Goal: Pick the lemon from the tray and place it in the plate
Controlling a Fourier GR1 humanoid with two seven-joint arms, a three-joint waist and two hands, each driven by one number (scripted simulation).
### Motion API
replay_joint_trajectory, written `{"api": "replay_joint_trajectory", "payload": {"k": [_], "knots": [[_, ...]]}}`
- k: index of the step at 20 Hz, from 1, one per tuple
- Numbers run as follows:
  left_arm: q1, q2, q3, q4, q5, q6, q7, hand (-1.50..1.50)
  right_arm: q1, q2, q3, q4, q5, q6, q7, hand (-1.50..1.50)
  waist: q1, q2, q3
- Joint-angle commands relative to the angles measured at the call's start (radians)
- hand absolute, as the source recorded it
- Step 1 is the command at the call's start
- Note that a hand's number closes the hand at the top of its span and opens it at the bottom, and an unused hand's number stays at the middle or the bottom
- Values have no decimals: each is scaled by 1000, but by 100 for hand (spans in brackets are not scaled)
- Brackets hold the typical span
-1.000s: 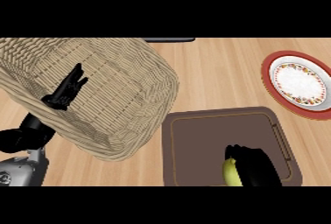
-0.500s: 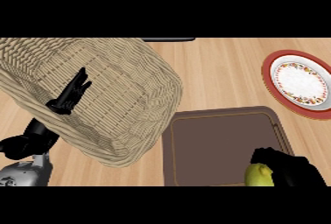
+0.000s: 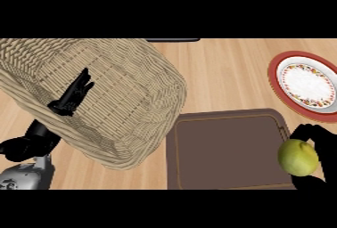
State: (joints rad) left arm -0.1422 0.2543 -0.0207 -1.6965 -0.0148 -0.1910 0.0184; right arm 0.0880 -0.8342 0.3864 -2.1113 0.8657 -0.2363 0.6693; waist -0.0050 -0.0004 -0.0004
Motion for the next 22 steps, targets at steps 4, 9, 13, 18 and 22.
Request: {"api": "replay_joint_trajectory", "payload": {"k": [4, 9, 13, 18, 22], "knots": [[-37, -23, -2, -10, -24, 12, 18, 0, -153, 54, -199, 273, -197, 5, -189, 150, 15, 3, 1], [-7, -15, 10, 28, -22, -23, -26, 0, -265, 141, -260, 517, -225, -59, -357, 150, 22, 4, 1], [-50, -37, 3, 34, -25, -17, 12, 0, -342, 161, -344, 724, -259, -97, -508, 150, 16, 4, 1], [-76, -19, 21, 36, -18, -39, 35, 0, -504, 176, -412, 1047, -258, -151, -694, 150, 24, 6, 2], [-16, -36, 14, 38, -37, -35, -63, 0, -606, 194, -384, 1285, -169, -141, -687, 150, 36, 9, 1]]}}
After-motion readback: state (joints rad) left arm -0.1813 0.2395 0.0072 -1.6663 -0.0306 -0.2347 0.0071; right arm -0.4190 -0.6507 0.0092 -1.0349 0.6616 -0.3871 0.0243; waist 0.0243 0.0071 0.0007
